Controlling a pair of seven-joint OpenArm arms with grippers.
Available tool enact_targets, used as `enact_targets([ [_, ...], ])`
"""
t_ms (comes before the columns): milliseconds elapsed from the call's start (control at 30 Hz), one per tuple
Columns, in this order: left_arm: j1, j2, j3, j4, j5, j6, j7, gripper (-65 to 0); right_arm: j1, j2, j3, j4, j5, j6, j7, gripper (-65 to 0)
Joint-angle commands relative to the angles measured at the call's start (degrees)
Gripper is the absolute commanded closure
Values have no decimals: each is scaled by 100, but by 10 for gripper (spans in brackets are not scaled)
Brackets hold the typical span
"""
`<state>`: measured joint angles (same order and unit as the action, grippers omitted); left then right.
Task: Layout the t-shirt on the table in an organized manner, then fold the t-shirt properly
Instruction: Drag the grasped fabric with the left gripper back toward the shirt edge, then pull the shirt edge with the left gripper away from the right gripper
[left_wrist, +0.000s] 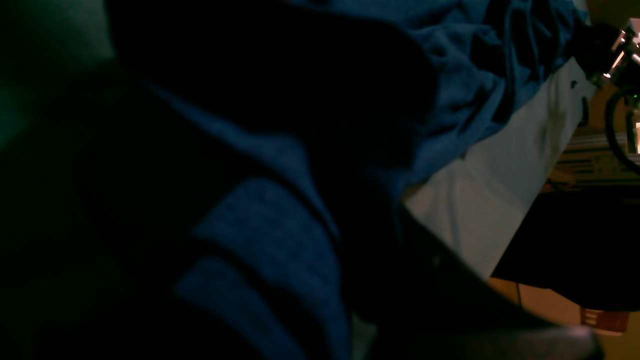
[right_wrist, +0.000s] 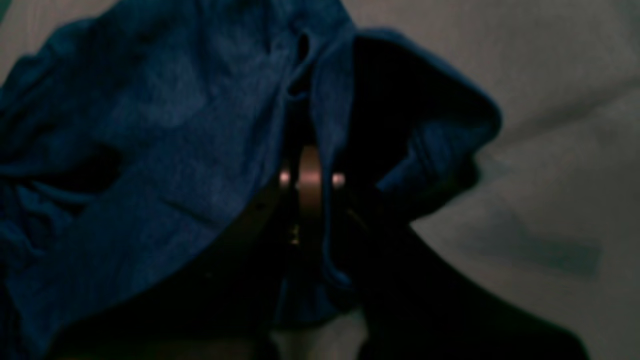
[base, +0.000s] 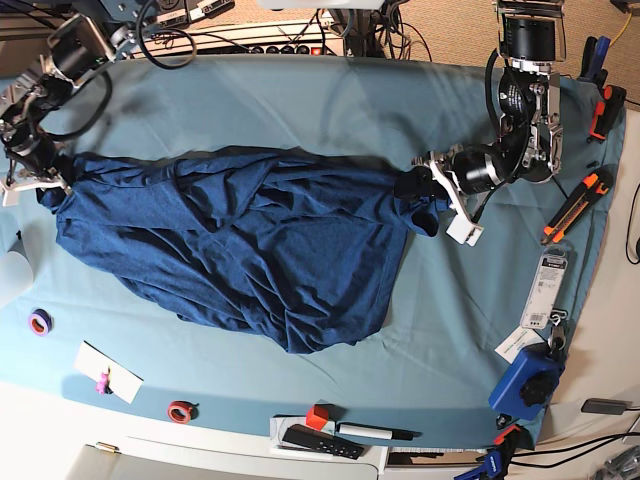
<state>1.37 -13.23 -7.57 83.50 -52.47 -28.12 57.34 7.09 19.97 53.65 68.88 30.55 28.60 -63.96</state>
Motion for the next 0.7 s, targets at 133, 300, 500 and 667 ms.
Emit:
enact_targets([
  [133,48,-164,-11,103,-507,-48,282,0,33,570,33,79,358,55,-297,0],
  [300,238,-315,-11,315,-527,-48,310,0,4,815,35,81,595,190,-627,0],
  [500,662,-581,-11,925,-525,-48,326,0,-306,1005,33,81,938,269,-844,0],
  [667,1084,-876,-11,1429,-522,-46,310,0,-717,1130,44,81,1123,382,-874,0],
])
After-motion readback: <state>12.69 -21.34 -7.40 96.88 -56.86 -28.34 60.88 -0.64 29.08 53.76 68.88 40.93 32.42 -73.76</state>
